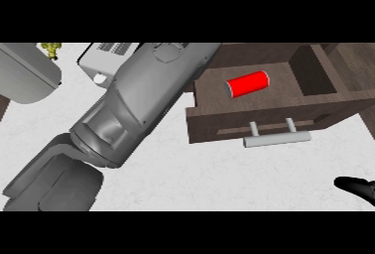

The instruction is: Pick up the can, place it into the drawer and close the drawer

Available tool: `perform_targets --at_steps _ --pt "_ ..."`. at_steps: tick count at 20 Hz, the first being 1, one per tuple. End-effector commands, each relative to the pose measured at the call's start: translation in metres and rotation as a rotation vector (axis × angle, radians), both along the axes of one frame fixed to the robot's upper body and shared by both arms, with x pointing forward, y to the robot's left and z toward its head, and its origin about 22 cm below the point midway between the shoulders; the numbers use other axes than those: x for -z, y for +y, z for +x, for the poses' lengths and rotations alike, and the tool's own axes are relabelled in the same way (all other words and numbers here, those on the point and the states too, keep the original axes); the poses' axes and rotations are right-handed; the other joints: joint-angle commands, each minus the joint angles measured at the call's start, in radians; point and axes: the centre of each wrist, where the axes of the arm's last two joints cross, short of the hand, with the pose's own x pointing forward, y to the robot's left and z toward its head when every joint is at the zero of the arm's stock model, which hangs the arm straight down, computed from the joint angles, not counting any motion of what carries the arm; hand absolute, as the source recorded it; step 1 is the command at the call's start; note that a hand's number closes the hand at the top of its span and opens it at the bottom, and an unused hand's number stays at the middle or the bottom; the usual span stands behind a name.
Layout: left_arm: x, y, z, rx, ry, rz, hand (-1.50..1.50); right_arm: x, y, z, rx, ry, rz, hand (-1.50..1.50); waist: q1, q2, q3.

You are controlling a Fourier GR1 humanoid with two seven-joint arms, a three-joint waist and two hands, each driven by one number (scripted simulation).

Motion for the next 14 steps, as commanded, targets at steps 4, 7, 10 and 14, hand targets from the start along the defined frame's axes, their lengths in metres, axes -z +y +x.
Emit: perform_targets --at_steps 4,7,10,14 --pt "-0.005 -0.003 -0.002 -0.022 0.01 -0.07 -1.5 -0.01 0.008 0.003 -0.04 -0.068 -0.163 -1.5 -0.012 -0.001 0.0" --pt "-0.009 -0.003 -0.001 -0.004 0.014 -0.084 -1.5 -0.012 0.013 0.021 -0.016 -0.076 -0.278 -1.5 0.016 0.006 -0.001" --pt "-0.01 -0.003 -0.002 -0.02 0.003 -0.133 -1.5 -0.009 0.021 0.021 -0.041 -0.084 -0.39 -1.5 0.0 0.004 0.0" --pt "-0.015 -0.003 -0.001 0.003 -0.006 -0.155 -1.5 0.001 0.026 0.046 0.008 -0.065 -0.548 -1.5 0.043 0.004 -0.001"
